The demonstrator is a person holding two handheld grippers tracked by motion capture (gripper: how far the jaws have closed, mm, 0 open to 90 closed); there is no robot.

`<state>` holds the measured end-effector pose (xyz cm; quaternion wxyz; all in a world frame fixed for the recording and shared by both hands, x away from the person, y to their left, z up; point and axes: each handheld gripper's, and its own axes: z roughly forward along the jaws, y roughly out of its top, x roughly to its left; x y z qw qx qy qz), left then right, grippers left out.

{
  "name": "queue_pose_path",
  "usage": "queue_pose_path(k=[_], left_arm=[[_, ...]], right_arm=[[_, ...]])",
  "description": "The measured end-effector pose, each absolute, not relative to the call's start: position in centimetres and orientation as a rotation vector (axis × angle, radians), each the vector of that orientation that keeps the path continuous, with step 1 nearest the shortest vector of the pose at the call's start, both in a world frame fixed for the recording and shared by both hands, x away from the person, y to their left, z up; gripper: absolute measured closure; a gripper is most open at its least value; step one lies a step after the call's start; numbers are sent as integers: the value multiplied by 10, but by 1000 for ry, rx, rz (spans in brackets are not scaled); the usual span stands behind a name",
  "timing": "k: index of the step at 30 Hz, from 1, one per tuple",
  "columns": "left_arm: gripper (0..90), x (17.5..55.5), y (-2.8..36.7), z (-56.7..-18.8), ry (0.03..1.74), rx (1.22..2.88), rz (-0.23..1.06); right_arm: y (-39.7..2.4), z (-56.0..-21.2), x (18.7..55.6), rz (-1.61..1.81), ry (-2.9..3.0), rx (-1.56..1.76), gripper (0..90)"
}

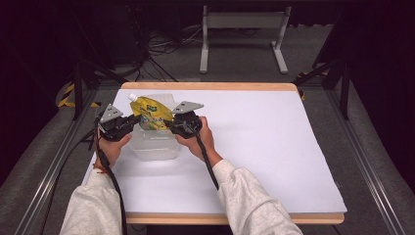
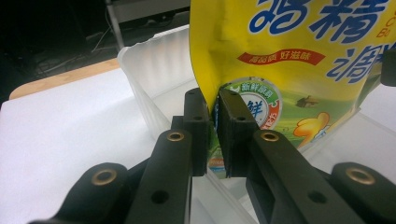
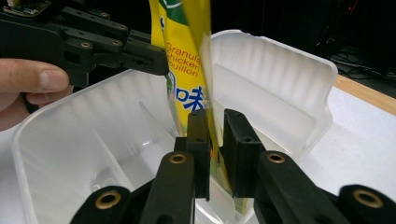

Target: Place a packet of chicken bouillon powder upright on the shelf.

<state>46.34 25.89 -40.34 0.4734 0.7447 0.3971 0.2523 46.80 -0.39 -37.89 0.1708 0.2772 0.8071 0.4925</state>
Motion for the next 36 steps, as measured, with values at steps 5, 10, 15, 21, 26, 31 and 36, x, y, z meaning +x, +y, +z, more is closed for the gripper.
queue_pose_path(k=[5, 10, 15, 21, 26, 31, 36], left_arm=[[801, 462, 259, -402, 977, 1819, 624], [787, 460, 259, -400, 981, 1813, 632], [780, 457, 260, -396, 980, 1795, 646], [760, 452, 259, -393, 977, 1793, 659], [740, 449, 259, -390, 973, 1780, 664], [721, 443, 257, -384, 962, 1774, 682], [710, 436, 259, -381, 966, 1753, 677]], right_arm=[[-6, -377, 468, 1382, 2291, 777, 806], [-10, -374, 467, 1378, 2279, 766, 800], [-14, -371, 466, 1387, 2281, 760, 820], [-16, -370, 463, 1390, 2277, 754, 818], [-18, -369, 463, 1389, 2269, 752, 813], [-24, -364, 460, 1399, 2251, 747, 809], [-31, -360, 456, 1398, 2237, 735, 811]])
